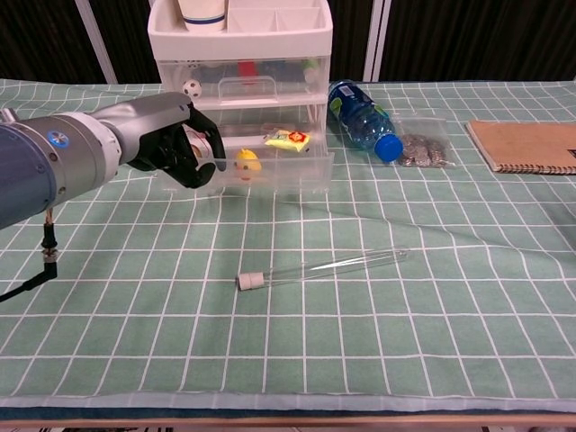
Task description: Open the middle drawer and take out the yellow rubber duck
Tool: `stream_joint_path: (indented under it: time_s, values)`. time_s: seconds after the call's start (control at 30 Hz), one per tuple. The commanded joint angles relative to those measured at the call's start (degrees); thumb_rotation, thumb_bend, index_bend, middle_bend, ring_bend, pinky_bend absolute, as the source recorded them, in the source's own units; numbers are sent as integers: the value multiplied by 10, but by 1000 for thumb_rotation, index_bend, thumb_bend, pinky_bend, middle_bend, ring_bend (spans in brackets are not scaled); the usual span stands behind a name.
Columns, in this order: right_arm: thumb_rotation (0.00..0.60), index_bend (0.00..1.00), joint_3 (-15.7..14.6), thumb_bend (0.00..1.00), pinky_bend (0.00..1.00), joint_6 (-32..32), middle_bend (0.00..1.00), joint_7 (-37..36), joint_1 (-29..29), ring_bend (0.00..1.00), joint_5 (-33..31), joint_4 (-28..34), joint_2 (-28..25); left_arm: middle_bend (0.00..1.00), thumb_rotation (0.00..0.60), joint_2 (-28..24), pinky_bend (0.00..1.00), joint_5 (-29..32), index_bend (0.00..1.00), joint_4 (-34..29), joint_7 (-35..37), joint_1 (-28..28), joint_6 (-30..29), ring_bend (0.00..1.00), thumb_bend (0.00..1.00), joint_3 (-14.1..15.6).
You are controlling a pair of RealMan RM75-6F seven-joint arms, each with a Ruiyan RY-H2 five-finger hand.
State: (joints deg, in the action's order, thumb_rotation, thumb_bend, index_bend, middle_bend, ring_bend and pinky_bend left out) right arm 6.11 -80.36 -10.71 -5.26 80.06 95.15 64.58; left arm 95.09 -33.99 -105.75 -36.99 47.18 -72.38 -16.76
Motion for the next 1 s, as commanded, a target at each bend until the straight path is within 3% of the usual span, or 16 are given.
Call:
stream_joint_path:
  time_s: [0.03,0.67,0.87,1.0]
  values:
    - [600,0,0,26,222,0,0,0,0,0,0,0,0,998,600,-6,1000,2,497,-11,-1,-4,-3,998,504,7]
    - [600,0,-1,26,222,1,0,0,0,0,0,2,0,996,600,-21,1000,-9,478,-51,13,-14,-3,998,489,22]
    - [600,0,0,27,222,1,0,-1,0,0,-1,2,-1,991,600,-23,1000,-5,430,-55,10,-13,-2,993,370,29]
    - [600,0,0,27,222,1,0,-1,0,0,-1,2,-1,990,600,-27,1000,-16,367,-62,12,-12,-4,992,224,28]
